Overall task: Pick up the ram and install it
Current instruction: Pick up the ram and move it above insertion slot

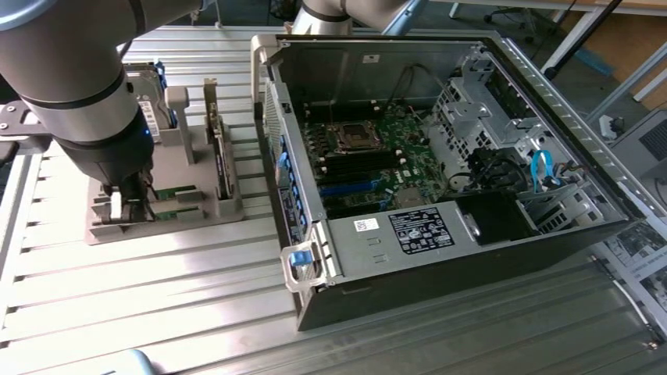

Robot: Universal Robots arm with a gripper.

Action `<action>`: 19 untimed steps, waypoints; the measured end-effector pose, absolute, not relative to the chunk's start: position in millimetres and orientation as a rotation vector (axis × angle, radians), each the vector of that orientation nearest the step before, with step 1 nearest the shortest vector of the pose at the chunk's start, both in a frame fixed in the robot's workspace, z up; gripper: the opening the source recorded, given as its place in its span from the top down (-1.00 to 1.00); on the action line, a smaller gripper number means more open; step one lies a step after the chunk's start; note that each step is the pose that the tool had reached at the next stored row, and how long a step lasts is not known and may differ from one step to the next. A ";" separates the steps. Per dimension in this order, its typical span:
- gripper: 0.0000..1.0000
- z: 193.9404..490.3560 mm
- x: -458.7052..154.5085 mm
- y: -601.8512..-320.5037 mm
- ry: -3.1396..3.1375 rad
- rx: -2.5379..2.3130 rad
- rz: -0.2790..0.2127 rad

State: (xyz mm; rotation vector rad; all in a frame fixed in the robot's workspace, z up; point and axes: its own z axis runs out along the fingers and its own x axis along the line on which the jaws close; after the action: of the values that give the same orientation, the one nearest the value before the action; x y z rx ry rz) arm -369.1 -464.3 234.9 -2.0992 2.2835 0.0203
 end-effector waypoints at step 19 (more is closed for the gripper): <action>0.28 228.3 -369.0 -464.3 2.275 -2.109 0.021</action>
State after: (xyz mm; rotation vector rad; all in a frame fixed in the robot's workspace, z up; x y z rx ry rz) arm -369.0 -464.3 228.3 -2.1086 2.2749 0.0205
